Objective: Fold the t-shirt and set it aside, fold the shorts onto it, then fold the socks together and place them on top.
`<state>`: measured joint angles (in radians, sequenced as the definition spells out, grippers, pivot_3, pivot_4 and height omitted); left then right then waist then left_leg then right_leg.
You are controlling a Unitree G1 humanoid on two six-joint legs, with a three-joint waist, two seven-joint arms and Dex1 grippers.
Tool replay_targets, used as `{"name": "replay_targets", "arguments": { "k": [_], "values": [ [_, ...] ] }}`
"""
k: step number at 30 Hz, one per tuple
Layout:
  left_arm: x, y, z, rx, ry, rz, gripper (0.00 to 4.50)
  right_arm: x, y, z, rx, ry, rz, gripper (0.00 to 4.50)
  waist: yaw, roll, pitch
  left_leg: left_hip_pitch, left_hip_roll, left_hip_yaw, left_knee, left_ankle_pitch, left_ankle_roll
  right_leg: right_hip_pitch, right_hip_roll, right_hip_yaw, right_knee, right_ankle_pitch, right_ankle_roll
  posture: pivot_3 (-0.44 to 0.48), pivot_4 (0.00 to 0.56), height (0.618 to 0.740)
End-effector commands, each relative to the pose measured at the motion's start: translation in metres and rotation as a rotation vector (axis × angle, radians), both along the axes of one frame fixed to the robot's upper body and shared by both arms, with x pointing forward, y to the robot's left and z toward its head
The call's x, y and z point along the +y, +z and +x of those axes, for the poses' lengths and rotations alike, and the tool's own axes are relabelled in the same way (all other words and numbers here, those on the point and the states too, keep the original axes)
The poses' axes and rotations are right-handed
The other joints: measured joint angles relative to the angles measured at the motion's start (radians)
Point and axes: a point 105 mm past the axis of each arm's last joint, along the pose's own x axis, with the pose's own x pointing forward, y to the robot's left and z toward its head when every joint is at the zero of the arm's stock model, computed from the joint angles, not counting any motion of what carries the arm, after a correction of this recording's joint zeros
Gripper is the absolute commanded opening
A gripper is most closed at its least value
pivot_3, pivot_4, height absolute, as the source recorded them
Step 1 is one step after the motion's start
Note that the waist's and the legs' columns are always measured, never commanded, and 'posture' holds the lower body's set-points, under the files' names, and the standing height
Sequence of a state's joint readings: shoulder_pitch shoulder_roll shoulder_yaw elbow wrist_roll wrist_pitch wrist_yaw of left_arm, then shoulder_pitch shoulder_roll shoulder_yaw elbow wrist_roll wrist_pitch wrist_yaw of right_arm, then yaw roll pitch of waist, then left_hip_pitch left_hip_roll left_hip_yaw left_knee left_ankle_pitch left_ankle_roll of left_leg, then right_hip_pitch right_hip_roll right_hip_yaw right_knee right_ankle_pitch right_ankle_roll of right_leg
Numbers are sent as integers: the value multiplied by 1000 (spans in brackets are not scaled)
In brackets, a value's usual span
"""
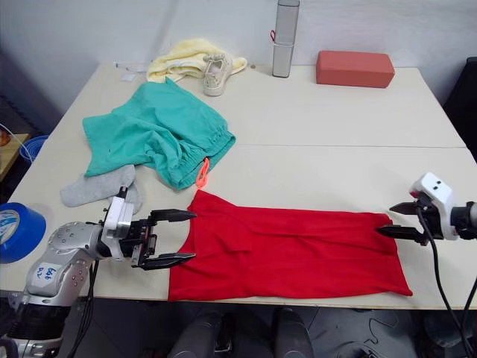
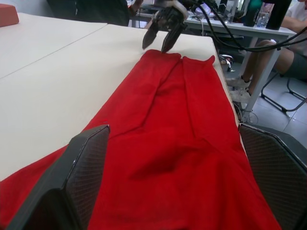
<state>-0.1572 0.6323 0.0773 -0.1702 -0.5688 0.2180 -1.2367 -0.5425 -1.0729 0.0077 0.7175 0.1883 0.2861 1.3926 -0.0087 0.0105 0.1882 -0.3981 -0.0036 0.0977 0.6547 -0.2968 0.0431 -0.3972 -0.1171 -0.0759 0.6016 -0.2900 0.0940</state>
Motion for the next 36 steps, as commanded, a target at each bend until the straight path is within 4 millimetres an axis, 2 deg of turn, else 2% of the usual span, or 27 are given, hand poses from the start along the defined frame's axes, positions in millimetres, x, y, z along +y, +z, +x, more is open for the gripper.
{"name": "replay_targets", "arguments": {
  "k": [1,3,9,14,19,22,28,32,36],
  "values": [
    [-2,9,-3,-39,-14,-10,4499,2,-1,2,30,24,-14,4321,-2,0,0,-1,0,0,0,0,0,0,0,0,0,0,0,0,150,740],
    [-2,8,-3,-42,-9,-9,4500,3,-6,5,26,45,-54,3940,-3,0,0,-1,0,0,0,0,0,0,0,-1,0,0,0,0,150,740],
    [-6,8,-5,-48,-9,-13,4500,8,-12,7,43,93,-73,1850,-13,0,0,0,0,-1,4,0,0,2,0,-1,3,1,1,0,150,740],
    [-6,9,-2,-56,3,-11,4500,12,-8,11,14,124,-70,42,-19,0,0,1,0,-1,4,0,-1,3,0,-1,4,1,1,0,150,740],
    [-7,9,2,-71,15,-13,4500,11,9,33,-110,94,-118,14,-22,0,0,2,0,-1,4,0,-1,3,0,0,5,1,1,0,150,740],
    [-9,11,9,-94,38,-29,4500,14,25,63,-274,29,-199,14,-25,1,1,2,0,0,4,1,-2,2,1,0,6,1,1,0,150,740],
    [-11,12,21,-130,65,-38,4500,38,46,104,-510,-19,-286,14,-24,1,1,1,0,1,4,2,-3,0,1,0,7,0,1,0,150,740],
    [-10,12,28,-144,91,-39,4500,51,49,115,-567,-21,-303,14,-21,1,1,0,0,1,4,6,3,0,2,0,7,0,1,0,150,740],
    [-8,11,33,-152,111,-28,4500,57,44,117,-548,-17,-270,14,-21,1,1,0,0,1,5,6,4,0,1,0,8,1,1,0,150,740]
  ]
}}
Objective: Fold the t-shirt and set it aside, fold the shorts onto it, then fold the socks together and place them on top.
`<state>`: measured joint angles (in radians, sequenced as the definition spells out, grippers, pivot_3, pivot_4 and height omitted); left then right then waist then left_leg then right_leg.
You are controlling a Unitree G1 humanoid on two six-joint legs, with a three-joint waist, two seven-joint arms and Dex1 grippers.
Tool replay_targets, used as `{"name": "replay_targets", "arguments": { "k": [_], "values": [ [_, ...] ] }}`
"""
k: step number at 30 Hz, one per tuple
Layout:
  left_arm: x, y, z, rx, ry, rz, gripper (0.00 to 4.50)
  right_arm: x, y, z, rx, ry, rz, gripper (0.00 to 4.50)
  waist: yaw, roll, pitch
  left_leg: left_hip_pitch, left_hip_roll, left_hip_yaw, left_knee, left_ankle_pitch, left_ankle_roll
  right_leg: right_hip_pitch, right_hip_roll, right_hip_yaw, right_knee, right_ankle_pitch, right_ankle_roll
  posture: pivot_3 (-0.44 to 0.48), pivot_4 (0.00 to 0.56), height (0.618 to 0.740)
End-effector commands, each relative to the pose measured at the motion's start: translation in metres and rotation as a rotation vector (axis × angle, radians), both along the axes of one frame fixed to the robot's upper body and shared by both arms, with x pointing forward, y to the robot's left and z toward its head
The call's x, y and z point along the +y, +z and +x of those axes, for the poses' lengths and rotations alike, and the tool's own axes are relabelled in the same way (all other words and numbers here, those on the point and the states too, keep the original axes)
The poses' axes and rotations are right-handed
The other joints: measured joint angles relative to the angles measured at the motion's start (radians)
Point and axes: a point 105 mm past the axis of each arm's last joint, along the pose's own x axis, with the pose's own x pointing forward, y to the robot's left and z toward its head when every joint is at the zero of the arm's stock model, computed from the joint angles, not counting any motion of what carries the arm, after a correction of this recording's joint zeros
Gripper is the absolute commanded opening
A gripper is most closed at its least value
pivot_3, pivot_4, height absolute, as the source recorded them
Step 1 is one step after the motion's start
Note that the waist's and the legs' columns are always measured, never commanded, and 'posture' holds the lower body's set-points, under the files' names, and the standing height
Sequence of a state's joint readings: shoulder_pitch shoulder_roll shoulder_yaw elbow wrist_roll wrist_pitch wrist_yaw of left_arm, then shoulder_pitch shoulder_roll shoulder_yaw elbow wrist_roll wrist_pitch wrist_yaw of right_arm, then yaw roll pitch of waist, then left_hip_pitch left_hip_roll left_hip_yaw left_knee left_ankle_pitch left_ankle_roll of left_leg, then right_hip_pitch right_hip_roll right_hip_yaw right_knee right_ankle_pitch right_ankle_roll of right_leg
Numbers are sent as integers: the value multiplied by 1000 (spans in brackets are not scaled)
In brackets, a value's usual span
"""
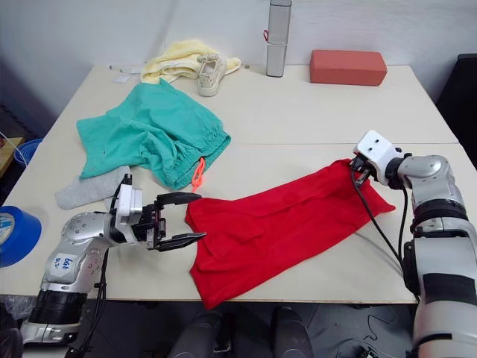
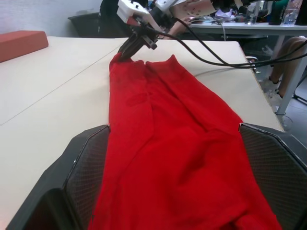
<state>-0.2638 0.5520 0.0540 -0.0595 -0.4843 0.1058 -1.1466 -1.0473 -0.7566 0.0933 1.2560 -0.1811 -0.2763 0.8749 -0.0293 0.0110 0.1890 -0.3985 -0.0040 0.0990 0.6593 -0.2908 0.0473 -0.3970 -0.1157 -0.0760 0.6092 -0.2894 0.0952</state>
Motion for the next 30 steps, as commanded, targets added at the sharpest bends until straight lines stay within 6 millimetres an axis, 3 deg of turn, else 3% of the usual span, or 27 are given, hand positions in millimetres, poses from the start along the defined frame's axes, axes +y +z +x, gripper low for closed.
{"name": "replay_targets", "arguments": {
  "k": [1,5,15,20,22,26,30],
  "values": [
    [0,3,3,-36,14,6,4500,0,12,3,-26,-11,69,14,-2,0,0,0,0,0,0,0,0,0,0,0,0,0,0,0,150,740],
    [1,0,5,-33,26,15,4500,-3,21,0,-43,1,117,952,-3,0,0,0,0,0,0,0,0,0,0,0,2,0,0,0,150,740],
    [1,-5,8,20,11,15,4500,-43,53,-30,-55,-19,307,4398,1,0,0,0,0,-1,0,0,0,0,0,0,1,0,0,0,150,740],
    [-3,-1,22,37,25,-3,4500,-63,59,-52,-8,-73,437,4455,1,0,0,0,0,-2,0,0,0,0,-1,-1,1,0,0,0,150,740],
    [-7,0,31,43,29,3,4500,-66,51,-69,85,-110,529,4455,4,0,0,0,0,-2,0,0,0,0,-1,-1,1,0,0,0,150,740],
    [-15,2,41,40,9,39,4500,-53,31,-106,239,-149,585,4455,11,1,0,-1,0,-4,0,0,0,0,-1,-2,1,0,0,0,150,740],
    [-25,5,52,28,-24,78,4500,-46,20,-132,278,-252,641,4455,20,1,0,-2,0,-2,2,0,1,-1,0,-2,2,1,1,0,150,740]
  ]
}}
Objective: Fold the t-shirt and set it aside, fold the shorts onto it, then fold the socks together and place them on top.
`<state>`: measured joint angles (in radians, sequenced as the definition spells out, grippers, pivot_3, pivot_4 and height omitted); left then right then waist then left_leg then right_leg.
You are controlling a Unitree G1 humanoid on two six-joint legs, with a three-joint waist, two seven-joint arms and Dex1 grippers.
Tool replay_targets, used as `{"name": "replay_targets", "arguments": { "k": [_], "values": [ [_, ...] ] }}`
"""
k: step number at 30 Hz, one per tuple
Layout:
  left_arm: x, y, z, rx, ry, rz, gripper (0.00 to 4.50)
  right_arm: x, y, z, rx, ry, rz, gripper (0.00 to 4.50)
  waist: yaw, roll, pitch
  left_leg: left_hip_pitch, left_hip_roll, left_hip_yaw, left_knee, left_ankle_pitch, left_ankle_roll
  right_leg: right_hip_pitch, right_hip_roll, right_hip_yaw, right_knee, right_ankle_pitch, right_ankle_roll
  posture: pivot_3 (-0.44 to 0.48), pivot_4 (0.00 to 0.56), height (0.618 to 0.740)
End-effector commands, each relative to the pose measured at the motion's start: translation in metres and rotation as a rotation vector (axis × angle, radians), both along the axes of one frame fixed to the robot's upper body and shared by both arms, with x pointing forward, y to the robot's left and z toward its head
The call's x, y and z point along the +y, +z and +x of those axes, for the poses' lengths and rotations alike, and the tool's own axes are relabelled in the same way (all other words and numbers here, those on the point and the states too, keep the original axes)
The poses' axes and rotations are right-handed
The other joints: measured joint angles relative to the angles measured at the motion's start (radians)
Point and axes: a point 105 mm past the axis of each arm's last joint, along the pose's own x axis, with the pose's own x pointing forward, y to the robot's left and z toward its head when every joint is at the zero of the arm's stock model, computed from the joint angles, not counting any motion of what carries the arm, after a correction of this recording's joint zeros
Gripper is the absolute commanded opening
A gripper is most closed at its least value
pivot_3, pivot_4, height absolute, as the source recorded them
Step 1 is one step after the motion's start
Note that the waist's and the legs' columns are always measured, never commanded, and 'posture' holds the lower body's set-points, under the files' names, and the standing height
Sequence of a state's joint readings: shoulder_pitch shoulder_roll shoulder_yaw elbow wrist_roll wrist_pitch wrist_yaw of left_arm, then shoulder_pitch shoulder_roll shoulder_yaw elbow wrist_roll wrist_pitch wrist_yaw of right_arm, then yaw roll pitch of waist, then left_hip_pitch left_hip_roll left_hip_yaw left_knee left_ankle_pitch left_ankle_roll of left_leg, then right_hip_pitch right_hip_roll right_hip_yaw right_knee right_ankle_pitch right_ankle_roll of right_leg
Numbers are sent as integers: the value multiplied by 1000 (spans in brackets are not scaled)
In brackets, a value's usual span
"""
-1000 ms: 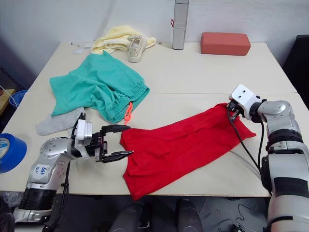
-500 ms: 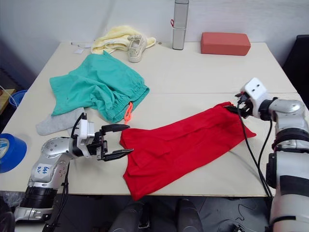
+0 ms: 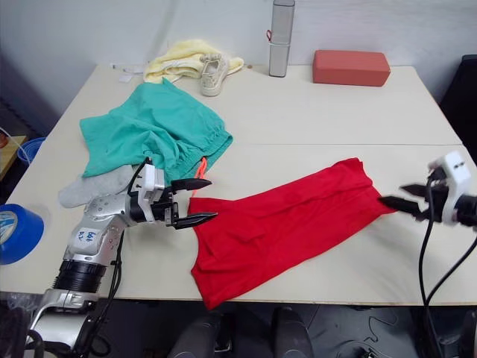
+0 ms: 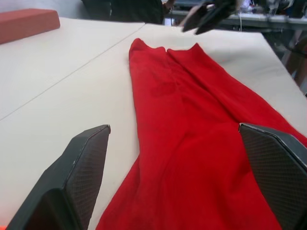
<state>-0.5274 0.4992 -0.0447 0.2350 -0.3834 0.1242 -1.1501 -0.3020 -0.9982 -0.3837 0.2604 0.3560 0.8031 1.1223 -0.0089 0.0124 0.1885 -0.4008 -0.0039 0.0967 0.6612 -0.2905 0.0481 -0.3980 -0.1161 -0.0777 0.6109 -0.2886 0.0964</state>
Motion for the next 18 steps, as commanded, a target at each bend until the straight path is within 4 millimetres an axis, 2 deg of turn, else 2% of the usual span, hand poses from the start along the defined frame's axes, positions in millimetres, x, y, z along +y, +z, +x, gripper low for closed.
{"name": "replay_targets", "arguments": {
  "k": [1,5,10,18],
  "values": [
    [-9,7,6,-33,-36,27,4500,6,24,-11,-63,-68,29,4455,2,0,0,0,0,0,1,0,0,0,0,1,0,0,0,0,150,740],
    [-18,4,16,1,-35,53,4500,10,15,-26,-14,-119,63,4455,10,-1,0,0,0,0,1,-3,-3,0,0,1,0,1,1,0,150,740],
    [-23,1,27,-3,-28,79,4500,20,1,-35,49,-156,97,4455,13,-2,0,-2,0,0,2,-1,2,0,0,0,-1,1,1,0,150,740],
    [-30,-12,37,-4,-41,177,4500,28,-19,-33,67,-212,91,4455,17,-3,1,-2,0,0,2,0,3,0,0,0,-1,1,1,0,150,740]
  ]
}}
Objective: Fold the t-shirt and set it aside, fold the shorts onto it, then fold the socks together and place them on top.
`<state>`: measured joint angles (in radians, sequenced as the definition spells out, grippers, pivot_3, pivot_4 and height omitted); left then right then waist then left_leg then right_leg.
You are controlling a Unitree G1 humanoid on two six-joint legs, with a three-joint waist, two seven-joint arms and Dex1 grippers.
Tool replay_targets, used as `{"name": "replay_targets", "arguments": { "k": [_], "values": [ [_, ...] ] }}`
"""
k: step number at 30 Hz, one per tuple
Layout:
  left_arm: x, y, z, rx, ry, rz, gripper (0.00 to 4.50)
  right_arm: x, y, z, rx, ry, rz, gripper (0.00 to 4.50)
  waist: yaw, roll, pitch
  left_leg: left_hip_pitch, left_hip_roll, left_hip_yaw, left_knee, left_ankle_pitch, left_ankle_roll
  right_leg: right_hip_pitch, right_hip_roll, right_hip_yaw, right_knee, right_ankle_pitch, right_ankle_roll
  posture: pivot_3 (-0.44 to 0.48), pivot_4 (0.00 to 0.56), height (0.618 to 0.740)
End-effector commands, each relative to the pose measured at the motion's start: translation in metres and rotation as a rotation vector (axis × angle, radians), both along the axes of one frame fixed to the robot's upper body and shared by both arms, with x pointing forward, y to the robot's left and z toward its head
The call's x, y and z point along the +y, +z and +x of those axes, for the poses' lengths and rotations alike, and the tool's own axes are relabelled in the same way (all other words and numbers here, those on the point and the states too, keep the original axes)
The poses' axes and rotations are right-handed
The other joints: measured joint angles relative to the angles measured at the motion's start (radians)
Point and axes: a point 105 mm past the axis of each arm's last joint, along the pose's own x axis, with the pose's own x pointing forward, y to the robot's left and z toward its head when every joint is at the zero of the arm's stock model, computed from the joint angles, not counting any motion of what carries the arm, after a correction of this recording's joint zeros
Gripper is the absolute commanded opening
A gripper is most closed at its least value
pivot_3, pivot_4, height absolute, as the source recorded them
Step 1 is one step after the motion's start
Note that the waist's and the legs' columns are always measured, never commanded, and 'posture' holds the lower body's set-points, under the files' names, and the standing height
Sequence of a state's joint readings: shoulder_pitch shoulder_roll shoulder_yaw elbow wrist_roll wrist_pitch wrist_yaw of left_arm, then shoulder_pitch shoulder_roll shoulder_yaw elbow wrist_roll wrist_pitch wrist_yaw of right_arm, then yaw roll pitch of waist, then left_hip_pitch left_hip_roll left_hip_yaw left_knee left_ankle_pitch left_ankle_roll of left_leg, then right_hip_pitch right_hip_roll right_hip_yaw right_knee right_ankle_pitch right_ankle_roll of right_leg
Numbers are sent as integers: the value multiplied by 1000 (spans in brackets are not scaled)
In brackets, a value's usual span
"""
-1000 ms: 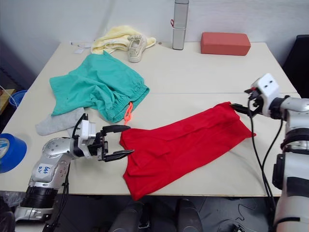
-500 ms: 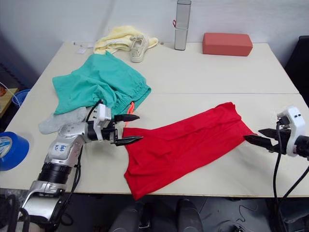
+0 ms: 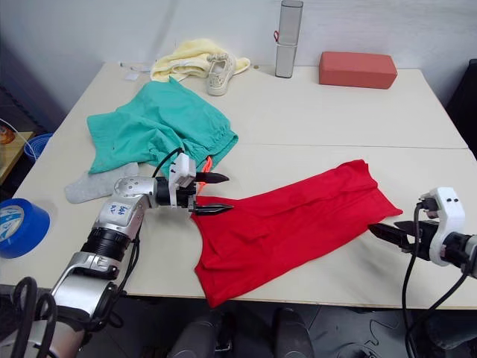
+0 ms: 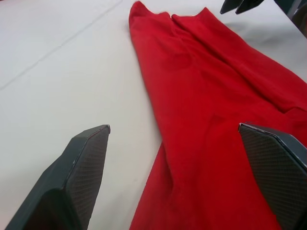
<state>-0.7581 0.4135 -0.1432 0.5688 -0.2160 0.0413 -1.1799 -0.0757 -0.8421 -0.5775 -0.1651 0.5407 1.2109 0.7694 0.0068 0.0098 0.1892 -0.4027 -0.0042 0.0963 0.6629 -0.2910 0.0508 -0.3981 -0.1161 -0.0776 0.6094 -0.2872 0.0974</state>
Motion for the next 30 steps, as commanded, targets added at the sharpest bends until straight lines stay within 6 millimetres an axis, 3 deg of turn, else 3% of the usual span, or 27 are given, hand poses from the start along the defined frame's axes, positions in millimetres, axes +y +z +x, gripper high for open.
{"name": "replay_targets", "arguments": {
  "k": [1,8,17,25,30],
  "values": [
    [-4,2,5,-45,-6,28,4500,6,9,2,-56,2,-5,4455,3,0,0,0,0,0,0,0,0,0,0,0,0,0,0,0,150,740],
    [2,-7,11,7,48,65,4500,8,7,3,-61,-10,5,4455,5,0,0,0,0,0,0,0,1,-1,0,0,0,0,0,0,150,740],
    [5,-13,21,82,79,199,4500,11,4,19,-48,-70,16,4455,9,-1,1,-1,0,0,1,0,2,-1,0,0,1,0,0,0,150,740],
    [3,-11,20,111,45,218,4500,16,3,20,-27,-68,26,4455,14,-1,1,-2,0,0,1,0,2,-1,0,0,1,0,0,0,150,740],
    [7,-20,14,161,20,251,4500,13,-3,20,-11,-78,7,4455,14,-1,0,-2,0,0,1,0,2,-1,0,0,1,0,0,0,150,740]
  ]
}}
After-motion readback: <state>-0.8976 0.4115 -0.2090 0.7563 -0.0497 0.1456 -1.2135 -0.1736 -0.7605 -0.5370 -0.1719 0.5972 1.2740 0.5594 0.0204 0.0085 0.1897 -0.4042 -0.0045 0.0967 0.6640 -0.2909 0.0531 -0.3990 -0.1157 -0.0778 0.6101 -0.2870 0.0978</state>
